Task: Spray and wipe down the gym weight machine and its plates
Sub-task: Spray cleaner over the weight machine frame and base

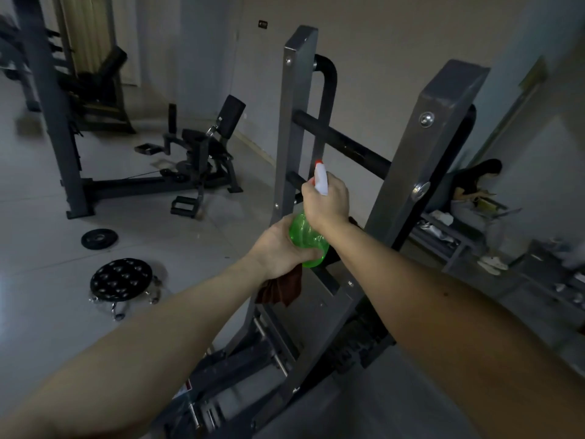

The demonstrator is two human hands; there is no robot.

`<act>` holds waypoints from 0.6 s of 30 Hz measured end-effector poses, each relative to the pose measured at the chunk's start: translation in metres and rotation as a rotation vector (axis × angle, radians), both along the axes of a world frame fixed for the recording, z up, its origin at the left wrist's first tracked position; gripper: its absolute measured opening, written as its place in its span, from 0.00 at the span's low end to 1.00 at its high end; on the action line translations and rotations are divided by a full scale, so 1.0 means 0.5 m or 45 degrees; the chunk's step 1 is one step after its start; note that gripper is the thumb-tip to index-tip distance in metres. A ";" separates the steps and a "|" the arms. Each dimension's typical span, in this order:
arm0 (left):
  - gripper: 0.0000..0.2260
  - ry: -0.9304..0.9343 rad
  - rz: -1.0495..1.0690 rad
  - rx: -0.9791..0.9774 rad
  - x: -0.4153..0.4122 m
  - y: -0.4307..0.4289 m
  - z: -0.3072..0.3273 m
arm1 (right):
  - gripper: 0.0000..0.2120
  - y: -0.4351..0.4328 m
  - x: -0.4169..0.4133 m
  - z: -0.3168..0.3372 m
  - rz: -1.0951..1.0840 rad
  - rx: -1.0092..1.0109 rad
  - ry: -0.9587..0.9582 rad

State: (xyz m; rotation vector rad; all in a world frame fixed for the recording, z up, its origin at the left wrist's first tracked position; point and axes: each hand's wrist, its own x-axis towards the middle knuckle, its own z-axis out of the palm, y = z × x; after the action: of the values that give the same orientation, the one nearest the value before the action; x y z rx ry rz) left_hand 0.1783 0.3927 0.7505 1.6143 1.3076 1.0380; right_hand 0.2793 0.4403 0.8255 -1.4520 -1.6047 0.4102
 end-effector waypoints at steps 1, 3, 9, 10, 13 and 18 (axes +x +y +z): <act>0.32 -0.009 0.017 -0.007 -0.004 -0.001 -0.001 | 0.09 0.002 -0.006 0.001 0.001 -0.014 0.008; 0.33 -0.016 0.042 -0.015 -0.011 0.000 -0.006 | 0.09 0.004 -0.015 -0.007 0.002 -0.023 0.013; 0.38 0.169 0.007 -0.272 -0.016 -0.018 -0.138 | 0.04 -0.012 -0.011 -0.171 -0.029 -0.190 -0.011; 0.39 0.196 -0.006 -0.330 -0.013 -0.028 -0.176 | 0.02 -0.018 -0.001 -0.217 -0.043 -0.256 -0.032; 0.31 0.297 -0.117 -0.495 0.006 -0.069 -0.274 | 0.04 -0.051 0.028 -0.341 -0.126 -0.478 -0.059; 0.29 0.322 -0.254 -0.646 0.052 -0.104 -0.412 | 0.11 -0.104 0.067 -0.477 -0.254 -0.564 -0.159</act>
State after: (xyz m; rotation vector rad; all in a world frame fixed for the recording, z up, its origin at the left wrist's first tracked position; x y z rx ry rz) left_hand 0.2045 0.3407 0.5444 1.4681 1.3993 0.3457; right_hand 0.3130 0.3885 0.5872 -1.9866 -1.5047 0.5938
